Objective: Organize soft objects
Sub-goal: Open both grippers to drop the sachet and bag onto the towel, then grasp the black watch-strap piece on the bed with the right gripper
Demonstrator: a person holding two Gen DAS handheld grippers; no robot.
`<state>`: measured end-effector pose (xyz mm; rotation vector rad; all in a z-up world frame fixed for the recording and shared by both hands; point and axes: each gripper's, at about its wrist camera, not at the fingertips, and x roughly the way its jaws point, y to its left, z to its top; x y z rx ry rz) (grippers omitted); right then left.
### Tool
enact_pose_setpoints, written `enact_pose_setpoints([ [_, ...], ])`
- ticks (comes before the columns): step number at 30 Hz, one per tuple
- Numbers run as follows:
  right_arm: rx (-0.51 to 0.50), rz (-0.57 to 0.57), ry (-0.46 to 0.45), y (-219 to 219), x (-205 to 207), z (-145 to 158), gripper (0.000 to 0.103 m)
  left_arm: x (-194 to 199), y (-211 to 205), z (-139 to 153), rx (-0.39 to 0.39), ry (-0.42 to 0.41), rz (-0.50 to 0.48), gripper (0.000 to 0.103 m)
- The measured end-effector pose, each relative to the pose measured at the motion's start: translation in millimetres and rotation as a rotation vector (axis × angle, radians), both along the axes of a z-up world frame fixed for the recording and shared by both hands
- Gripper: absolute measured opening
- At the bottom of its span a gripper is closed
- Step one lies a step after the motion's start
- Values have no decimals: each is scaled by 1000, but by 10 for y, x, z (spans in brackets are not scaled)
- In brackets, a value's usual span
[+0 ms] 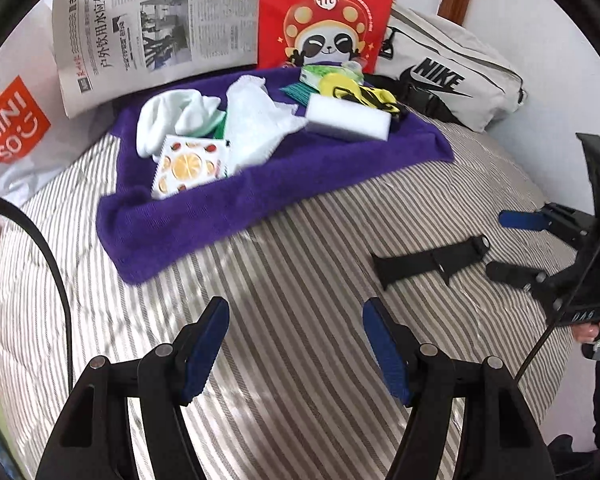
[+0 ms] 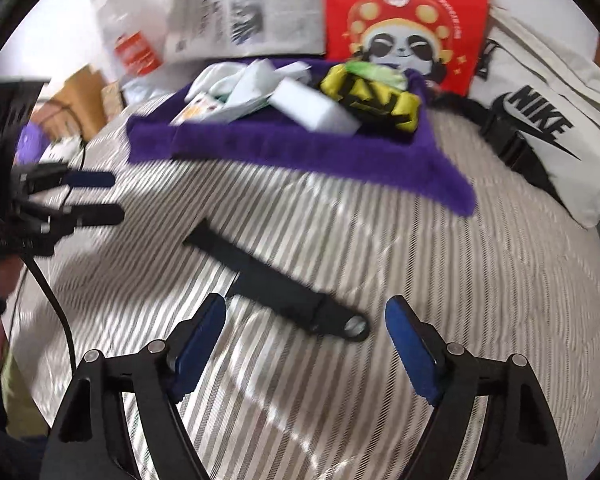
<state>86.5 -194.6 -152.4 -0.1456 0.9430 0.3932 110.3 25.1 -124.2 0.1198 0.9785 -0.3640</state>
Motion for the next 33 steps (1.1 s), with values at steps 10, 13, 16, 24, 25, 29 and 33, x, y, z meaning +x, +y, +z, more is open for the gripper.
enact_pose_setpoints([
  [10,-36,-19,-31,79,103,-251,77,-231,109,-87,16,13,34,68],
  [13,-27,-3,-24,205,163,-208,49,-263,147,-131,30,18,48,68],
  [16,-3,7,11,358,205,-169,26,-255,186,-158,24,25,64,68],
  [24,121,-49,79,398,320,-153,21,-219,267,-197,17,39,99,68],
  [25,130,-55,80,370,318,-140,21,-217,271,-198,15,41,99,68],
  [29,110,-74,63,227,269,-67,21,-225,271,-213,18,44,94,68],
  [33,61,-132,54,12,246,-55,21,-211,217,-239,12,53,88,68],
])
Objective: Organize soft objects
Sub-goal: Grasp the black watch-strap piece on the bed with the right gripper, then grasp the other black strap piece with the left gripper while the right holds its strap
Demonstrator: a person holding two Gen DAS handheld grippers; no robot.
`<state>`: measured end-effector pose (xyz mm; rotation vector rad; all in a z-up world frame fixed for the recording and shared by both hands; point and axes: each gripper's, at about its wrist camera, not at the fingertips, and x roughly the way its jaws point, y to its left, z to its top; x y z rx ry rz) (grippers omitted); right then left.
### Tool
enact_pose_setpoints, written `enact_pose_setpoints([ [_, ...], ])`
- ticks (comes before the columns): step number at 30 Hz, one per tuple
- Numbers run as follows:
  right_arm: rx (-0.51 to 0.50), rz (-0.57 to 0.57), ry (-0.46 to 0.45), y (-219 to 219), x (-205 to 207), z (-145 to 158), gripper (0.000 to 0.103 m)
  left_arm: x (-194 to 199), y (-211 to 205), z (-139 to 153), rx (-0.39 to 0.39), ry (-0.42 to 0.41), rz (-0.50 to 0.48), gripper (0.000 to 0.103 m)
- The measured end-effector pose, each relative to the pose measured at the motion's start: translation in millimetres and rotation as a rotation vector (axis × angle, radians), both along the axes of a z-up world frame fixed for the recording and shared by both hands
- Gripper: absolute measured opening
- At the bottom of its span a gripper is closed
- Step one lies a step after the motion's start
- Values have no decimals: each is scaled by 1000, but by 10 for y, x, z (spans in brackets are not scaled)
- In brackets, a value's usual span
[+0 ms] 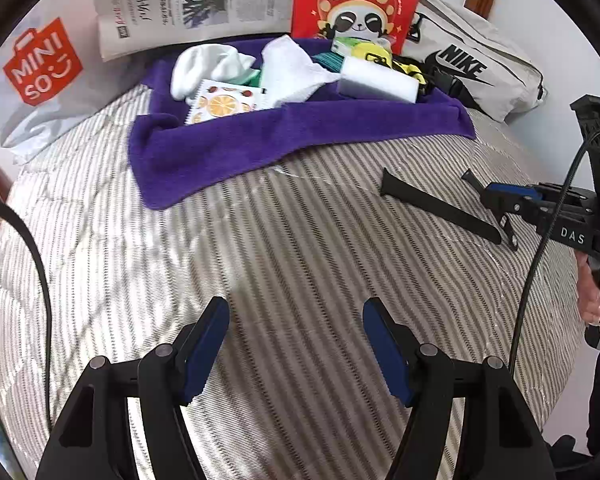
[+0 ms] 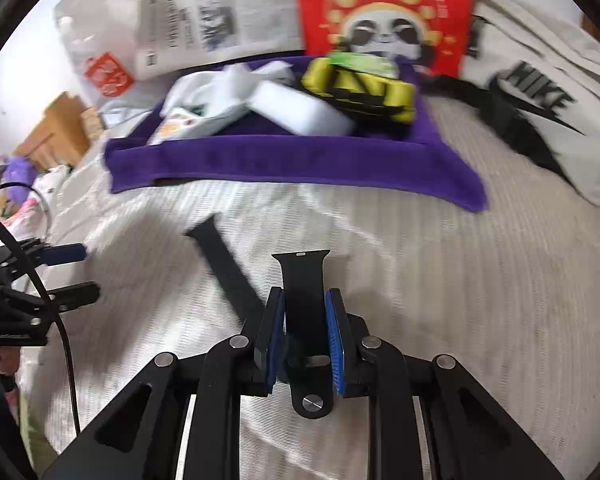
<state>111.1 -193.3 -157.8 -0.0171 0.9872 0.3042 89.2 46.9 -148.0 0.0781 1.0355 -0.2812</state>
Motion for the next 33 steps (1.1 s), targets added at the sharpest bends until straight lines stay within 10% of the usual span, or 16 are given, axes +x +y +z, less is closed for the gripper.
enact_pose_setpoints([
  [33,-34,-106,-11,-733,-261,52,21,377,-1041,-49,-20,71,-32,68],
])
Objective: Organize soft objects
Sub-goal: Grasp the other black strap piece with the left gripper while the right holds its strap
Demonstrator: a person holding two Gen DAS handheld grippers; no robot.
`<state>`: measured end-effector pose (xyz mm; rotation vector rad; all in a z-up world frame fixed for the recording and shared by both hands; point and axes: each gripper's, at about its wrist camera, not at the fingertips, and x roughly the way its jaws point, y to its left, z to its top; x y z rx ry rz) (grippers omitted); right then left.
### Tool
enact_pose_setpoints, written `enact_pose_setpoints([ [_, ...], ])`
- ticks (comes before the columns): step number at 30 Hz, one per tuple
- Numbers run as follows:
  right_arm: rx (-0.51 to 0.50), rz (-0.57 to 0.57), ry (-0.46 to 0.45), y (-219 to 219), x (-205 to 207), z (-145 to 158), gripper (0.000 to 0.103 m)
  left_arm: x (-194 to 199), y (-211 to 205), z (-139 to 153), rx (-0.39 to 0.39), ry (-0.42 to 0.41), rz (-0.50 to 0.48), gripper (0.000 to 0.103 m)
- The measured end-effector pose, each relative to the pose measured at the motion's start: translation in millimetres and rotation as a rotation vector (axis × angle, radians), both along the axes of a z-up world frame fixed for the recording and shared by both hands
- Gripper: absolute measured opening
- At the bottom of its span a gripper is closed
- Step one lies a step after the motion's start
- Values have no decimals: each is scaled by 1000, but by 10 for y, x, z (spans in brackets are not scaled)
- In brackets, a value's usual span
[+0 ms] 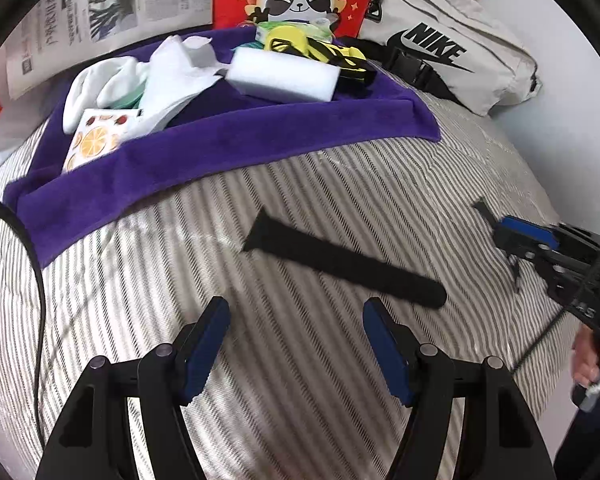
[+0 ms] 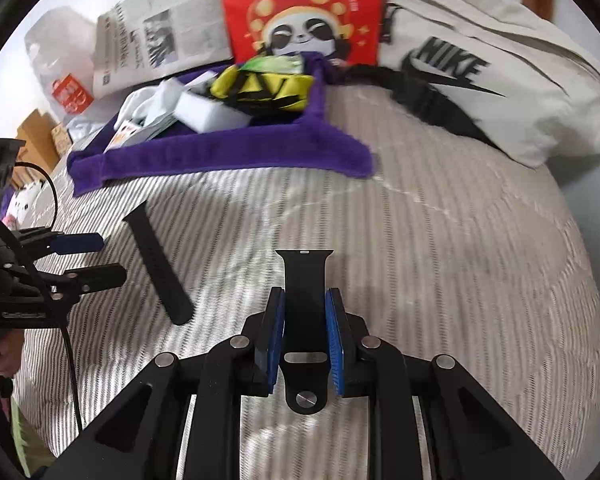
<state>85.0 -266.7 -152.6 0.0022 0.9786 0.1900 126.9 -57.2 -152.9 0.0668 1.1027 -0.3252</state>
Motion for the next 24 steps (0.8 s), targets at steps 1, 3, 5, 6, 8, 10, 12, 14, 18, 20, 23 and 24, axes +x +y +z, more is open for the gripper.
enact_pose_setpoints([
  [1,-4,-9,-5,-48,-14,18,21,10,-41,-1,13,-7,5,68],
  [3,6,-21,-18,-133,-34,57,21,42,-120,-7,15,-6,22,68],
  [5,18,-25,-18,-185,-31,82,21,81,-181,-11,16,-6,53,68],
  [6,24,-28,-21,-202,-29,92,21,94,-210,-14,24,-6,62,68],
  [8,37,-26,-19,-222,-22,95,21,126,-267,-18,49,-4,80,72],
  [10,43,-21,-16,-214,-14,82,21,161,-328,-31,62,3,92,78],
  [12,45,-17,-10,-192,-6,59,21,205,-414,-46,75,10,102,84],
  [14,58,-17,-10,-199,-7,41,21,229,-500,-72,100,10,110,88],
  [18,60,-22,3,-226,0,-6,21,270,-653,-114,148,-10,116,95],
  [20,58,-34,9,-254,-2,-27,21,292,-685,-122,150,-16,116,96],
  [23,55,-46,18,-296,-34,-47,21,266,-670,-122,150,-28,83,96],
  [24,54,-49,19,-305,-47,-51,21,237,-649,-120,152,-33,66,96],
])
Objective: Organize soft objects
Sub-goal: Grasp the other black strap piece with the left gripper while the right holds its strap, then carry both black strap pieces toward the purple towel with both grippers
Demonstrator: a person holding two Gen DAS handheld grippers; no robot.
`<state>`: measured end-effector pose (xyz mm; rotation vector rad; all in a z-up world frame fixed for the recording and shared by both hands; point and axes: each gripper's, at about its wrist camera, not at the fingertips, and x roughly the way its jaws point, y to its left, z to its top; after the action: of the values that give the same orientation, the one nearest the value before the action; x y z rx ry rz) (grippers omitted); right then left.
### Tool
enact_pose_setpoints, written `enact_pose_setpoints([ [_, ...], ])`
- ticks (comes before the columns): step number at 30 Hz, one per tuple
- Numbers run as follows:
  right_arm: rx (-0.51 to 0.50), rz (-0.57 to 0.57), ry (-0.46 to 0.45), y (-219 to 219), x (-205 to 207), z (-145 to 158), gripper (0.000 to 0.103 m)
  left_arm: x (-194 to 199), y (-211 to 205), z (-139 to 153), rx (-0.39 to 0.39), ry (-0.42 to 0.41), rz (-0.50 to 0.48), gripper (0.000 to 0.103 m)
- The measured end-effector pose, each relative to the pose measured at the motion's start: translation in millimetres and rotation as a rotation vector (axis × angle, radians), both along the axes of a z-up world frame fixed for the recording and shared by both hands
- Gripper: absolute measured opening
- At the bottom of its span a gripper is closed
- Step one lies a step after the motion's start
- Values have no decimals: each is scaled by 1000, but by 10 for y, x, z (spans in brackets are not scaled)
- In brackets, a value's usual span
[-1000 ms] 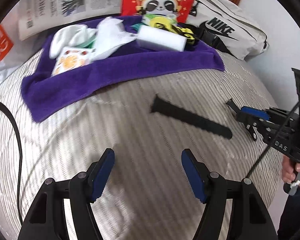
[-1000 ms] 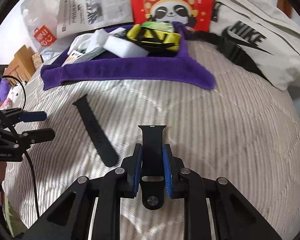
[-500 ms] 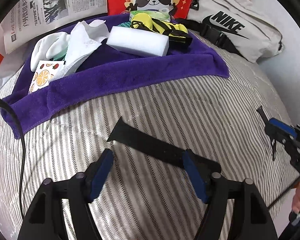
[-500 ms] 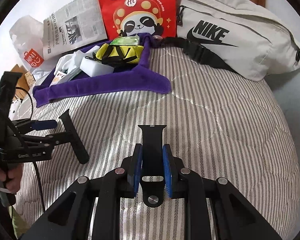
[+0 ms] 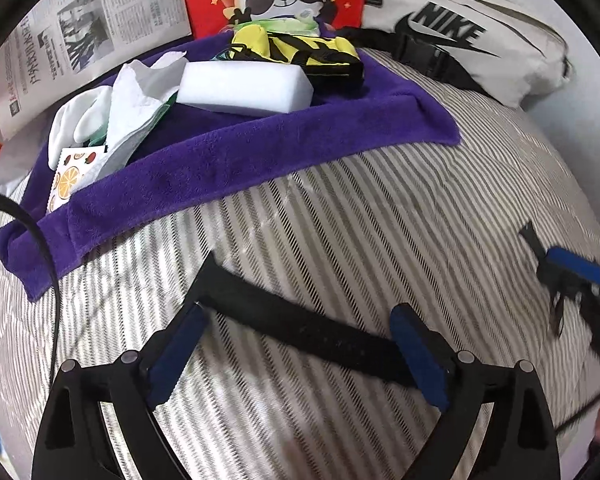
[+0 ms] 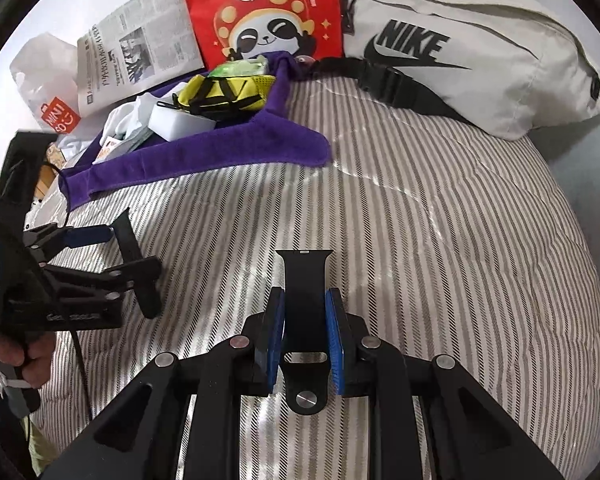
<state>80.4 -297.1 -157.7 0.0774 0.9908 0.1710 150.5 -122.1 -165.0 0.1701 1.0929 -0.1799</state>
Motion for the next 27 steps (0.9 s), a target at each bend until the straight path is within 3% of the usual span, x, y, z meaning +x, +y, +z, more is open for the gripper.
enact_pose_setpoints([
  [14,18,39,2,207,-45,-28,21,-414,816,30,9,3,-18,91],
  [17,37,40,8,213,-38,-41,21,-403,709,59,3,-35,-105,77],
  [19,46,36,15,211,-22,-62,21,-387,632,77,-4,-56,-165,57],
  [20,48,36,18,214,-13,-78,21,-385,608,92,-23,-66,-194,33],
  [21,47,33,25,218,4,-105,21,-379,590,111,-38,-77,-207,24],
  [27,25,33,20,255,18,-153,21,-341,416,94,-19,-87,-262,20],
])
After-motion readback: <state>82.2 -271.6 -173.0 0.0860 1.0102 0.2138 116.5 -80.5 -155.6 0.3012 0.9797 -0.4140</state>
